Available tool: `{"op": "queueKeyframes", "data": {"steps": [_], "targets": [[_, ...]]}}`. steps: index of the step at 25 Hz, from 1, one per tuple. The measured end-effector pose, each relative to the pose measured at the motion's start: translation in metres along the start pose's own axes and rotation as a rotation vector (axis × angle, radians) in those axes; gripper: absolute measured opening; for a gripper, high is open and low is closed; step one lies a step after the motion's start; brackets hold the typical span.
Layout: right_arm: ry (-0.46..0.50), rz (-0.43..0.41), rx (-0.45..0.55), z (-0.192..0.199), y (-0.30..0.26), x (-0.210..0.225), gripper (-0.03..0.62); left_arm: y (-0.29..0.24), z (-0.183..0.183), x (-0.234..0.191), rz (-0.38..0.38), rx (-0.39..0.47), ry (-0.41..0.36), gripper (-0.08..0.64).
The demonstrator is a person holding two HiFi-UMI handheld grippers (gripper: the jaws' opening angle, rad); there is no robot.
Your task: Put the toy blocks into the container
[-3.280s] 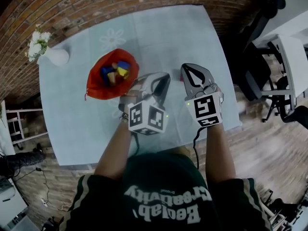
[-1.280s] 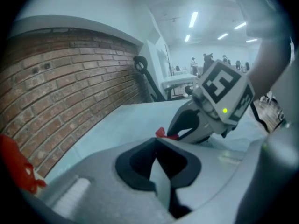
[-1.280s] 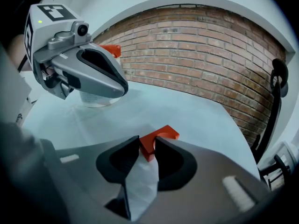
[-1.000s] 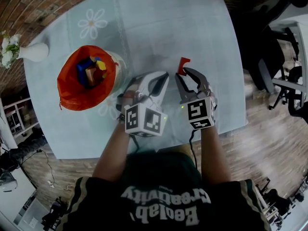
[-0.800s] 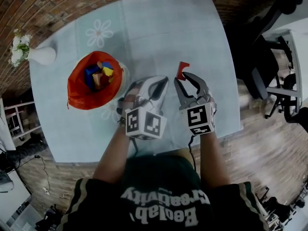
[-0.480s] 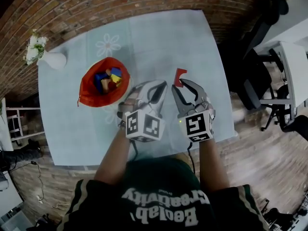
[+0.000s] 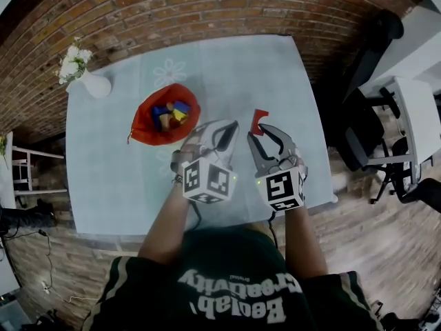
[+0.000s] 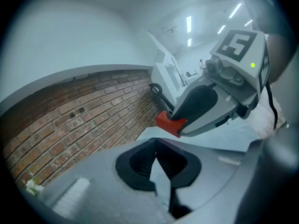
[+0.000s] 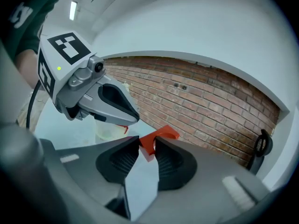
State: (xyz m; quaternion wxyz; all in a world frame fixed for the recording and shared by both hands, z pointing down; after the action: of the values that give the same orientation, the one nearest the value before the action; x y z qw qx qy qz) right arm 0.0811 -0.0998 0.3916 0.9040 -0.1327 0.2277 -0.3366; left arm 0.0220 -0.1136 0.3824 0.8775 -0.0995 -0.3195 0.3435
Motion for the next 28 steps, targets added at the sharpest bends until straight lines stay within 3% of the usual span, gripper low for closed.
{"op": "queueKeyframes", "data": {"steps": [9,19,28], "targets": [[0.03,-0.076,0.072,-0.041,-0.019,-0.036,0.115,0.047,0.028,-0.026,-0.098,-0.046,0.016,0.005],[0.105,-0.242,0.145,-0.096,-0.068,-0.104,0.115,0.12,0.093,-0.08,-0.268,-0.162,0.095,0.005],[0.132,-0.32,0.135,-0.108,-0.106,-0.131,0.117,0.134,0.128,-0.098,-0.297,-0.2,0.137,0.005]]}}
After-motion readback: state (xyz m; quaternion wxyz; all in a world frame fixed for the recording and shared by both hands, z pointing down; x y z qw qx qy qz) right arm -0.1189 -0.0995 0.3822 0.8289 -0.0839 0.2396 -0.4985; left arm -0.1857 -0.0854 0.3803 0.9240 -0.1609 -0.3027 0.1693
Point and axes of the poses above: the fingertips, and each gripper's own axes: y backward along the fingers, x to its right, z out of its underside, the point moved 3 cm from there along y, backward along the fingers, and after that the axes turned 2 degrees about -z, right-handed, at the moved point
